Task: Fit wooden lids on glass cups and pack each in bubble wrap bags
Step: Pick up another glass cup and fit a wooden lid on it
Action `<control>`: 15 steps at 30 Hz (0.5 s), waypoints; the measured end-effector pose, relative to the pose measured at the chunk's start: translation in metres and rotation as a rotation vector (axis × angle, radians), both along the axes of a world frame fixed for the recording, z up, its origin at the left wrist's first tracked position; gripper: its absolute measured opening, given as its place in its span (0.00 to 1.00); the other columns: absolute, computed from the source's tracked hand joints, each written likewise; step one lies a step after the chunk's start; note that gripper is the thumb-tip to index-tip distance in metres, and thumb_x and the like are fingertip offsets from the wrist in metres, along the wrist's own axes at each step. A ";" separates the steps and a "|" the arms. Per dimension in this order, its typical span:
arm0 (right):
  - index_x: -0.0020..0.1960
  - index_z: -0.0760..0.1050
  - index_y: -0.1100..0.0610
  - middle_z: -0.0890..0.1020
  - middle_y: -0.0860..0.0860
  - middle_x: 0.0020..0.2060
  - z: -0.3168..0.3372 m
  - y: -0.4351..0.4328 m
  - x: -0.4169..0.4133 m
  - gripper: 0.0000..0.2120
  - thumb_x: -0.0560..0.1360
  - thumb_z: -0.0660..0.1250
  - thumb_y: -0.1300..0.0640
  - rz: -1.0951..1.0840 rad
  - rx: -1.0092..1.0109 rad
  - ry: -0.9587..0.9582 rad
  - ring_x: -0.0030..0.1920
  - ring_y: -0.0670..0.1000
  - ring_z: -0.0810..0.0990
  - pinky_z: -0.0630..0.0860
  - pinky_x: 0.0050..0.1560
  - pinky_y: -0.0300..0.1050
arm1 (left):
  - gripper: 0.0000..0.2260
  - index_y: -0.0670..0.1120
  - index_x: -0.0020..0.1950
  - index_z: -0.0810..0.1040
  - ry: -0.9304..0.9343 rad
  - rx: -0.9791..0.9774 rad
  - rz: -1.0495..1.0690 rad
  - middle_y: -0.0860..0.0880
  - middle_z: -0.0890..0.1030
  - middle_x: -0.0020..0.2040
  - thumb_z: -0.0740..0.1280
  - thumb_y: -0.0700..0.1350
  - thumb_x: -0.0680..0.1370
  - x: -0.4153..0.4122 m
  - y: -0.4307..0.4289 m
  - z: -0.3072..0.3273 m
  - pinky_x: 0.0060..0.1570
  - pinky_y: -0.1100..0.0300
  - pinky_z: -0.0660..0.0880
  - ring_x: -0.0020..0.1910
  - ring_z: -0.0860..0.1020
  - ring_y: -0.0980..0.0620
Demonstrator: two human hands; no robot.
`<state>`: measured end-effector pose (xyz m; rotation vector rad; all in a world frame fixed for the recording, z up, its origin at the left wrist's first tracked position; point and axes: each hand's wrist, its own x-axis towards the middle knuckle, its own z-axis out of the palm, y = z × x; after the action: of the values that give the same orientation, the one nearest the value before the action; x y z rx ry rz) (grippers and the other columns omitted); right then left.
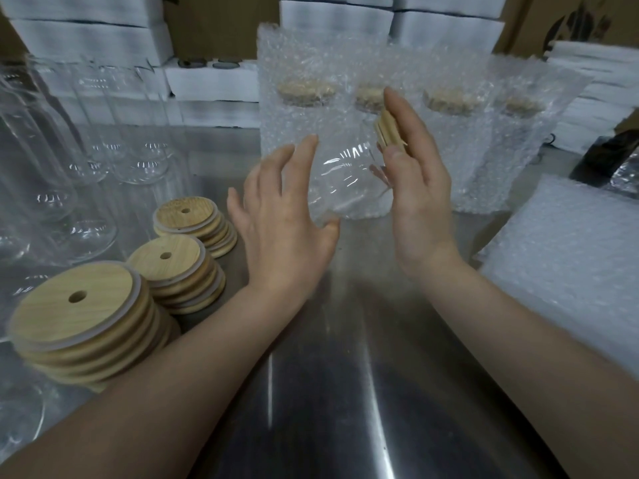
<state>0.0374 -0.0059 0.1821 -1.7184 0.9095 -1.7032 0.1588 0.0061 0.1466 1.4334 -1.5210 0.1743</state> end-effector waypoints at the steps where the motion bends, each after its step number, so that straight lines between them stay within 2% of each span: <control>1: 0.70 0.65 0.46 0.71 0.42 0.64 -0.001 0.000 0.000 0.21 0.78 0.56 0.58 -0.001 0.005 0.003 0.71 0.46 0.67 0.66 0.73 0.56 | 0.41 0.52 0.76 0.65 -0.011 0.000 -0.004 0.48 0.70 0.71 0.77 0.46 0.66 0.000 0.000 0.000 0.67 0.34 0.61 0.71 0.67 0.45; 7: 0.70 0.68 0.47 0.71 0.48 0.65 -0.003 -0.002 0.000 0.21 0.78 0.57 0.59 -0.017 0.016 0.026 0.68 0.43 0.70 0.67 0.72 0.54 | 0.41 0.52 0.77 0.64 -0.023 0.003 -0.038 0.49 0.70 0.72 0.76 0.47 0.66 0.002 0.000 -0.002 0.65 0.44 0.65 0.71 0.67 0.46; 15: 0.71 0.67 0.49 0.70 0.53 0.66 -0.005 -0.003 0.000 0.22 0.78 0.56 0.60 -0.016 -0.001 0.046 0.66 0.38 0.70 0.66 0.72 0.50 | 0.41 0.53 0.77 0.64 -0.042 -0.017 -0.017 0.49 0.71 0.71 0.76 0.49 0.66 0.001 -0.001 -0.005 0.63 0.44 0.65 0.69 0.68 0.46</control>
<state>0.0377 -0.0091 0.1771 -1.7621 0.9450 -1.6812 0.1600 0.0054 0.1420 1.4109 -1.5617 0.2079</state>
